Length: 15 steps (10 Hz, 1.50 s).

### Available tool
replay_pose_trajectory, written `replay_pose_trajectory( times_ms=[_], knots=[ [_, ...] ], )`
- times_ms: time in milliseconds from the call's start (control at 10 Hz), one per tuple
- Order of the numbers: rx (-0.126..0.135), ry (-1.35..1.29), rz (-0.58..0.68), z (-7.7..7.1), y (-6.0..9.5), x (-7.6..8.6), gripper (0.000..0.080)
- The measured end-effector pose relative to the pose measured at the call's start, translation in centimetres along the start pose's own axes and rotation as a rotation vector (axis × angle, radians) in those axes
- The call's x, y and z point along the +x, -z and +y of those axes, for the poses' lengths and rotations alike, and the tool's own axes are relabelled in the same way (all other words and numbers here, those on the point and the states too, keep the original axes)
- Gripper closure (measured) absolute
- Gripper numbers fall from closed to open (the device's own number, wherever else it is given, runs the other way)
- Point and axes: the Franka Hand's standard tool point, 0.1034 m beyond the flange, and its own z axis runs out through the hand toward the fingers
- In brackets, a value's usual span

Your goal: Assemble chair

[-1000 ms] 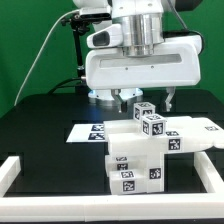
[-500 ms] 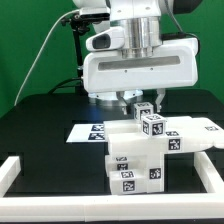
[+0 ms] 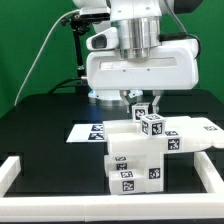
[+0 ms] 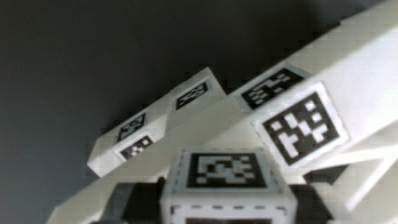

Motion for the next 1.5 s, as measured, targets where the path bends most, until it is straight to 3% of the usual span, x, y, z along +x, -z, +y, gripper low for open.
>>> replay_pose_trajectory(
  times_ms=[300, 500, 700, 800, 900, 1100, 1200, 1300, 1500],
  knots=[
    [0.024, -0.434, -0.015, -0.44, 0.06, -0.15, 0.0517],
    [0.032, -0.473, -0.022, -0.50, 0.00, -0.24, 0.0517],
    [0.032, -0.447, -0.022, -0.52, -0.01, -0.25, 0.0235],
    [0.032, -0.439, -0.022, -0.53, -0.01, -0.27, 0.0176],
    [-0.004, -0.218, -0.027, -0.67, 0.06, -0.54, 0.0156],
    [-0.012, 0.134, -0.062, -0.42, 0.33, -0.40, 0.0151],
    [-0.034, 0.340, -0.101, -0.37, 0.34, -0.94, 0.0151],
    [-0.024, 0.357, -0.089, -0.29, 0.32, -0.90, 0.0151],
    [-0.028, 0.604, -0.080, -0.18, 0.26, -0.56, 0.0151]
  ],
)
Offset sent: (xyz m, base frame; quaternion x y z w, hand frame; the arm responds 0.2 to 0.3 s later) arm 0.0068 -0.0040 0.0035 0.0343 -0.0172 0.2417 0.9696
